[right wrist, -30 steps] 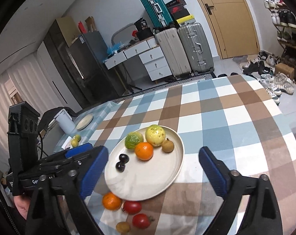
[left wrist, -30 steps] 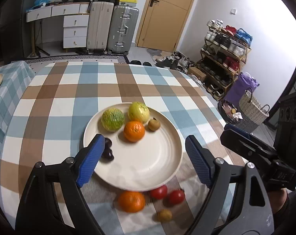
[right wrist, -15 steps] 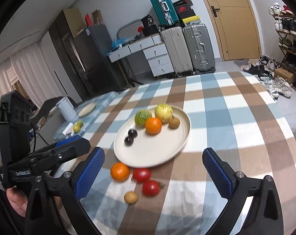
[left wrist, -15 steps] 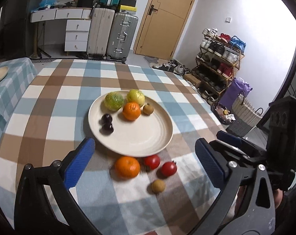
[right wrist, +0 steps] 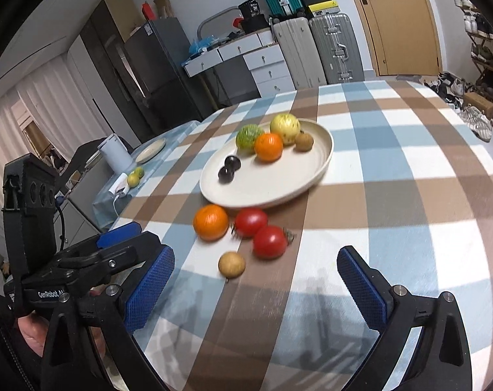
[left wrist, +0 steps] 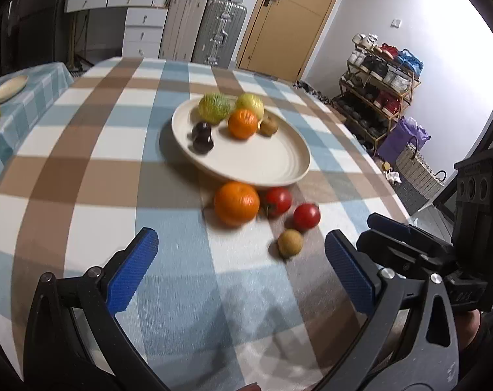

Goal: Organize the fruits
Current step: 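Withdraw both grippers from the plate toward the remaining fruits, then close the right gripper on a red tomato and lift it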

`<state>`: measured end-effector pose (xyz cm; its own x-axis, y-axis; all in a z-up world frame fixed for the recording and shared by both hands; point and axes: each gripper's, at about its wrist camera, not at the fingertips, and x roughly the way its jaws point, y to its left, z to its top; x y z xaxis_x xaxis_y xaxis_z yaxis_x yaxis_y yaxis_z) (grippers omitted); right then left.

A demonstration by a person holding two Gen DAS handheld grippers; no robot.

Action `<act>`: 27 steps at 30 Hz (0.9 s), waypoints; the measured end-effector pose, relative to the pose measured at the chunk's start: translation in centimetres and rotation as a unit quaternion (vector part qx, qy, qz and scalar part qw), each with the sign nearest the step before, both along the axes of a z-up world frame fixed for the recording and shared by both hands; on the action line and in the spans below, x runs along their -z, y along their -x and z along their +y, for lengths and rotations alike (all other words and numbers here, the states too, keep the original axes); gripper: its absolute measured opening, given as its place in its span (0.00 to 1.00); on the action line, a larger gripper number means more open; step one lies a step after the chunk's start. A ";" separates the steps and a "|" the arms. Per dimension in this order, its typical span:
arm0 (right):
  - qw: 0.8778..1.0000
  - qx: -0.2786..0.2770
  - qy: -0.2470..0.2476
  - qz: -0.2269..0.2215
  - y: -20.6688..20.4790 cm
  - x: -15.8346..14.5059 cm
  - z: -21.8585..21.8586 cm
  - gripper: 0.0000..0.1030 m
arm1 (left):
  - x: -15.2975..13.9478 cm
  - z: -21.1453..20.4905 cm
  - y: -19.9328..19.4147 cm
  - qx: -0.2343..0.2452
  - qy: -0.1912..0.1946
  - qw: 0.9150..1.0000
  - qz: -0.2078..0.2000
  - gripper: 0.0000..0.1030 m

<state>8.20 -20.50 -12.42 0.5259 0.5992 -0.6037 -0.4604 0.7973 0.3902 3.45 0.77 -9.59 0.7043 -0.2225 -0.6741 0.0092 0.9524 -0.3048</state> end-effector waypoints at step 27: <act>0.996 -0.005 -0.022 0.081 -5.2 3.3 1.0 0.57 | 2.2 -1.1 -3.3 0.026 0.000 0.999 0.040 0.99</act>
<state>13.35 -19.48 -15.72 0.4186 0.6312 -0.6529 -0.3963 0.7739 0.4941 6.72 -0.31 -11.83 0.6362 -0.2574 -0.7273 0.0351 0.9514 -0.3059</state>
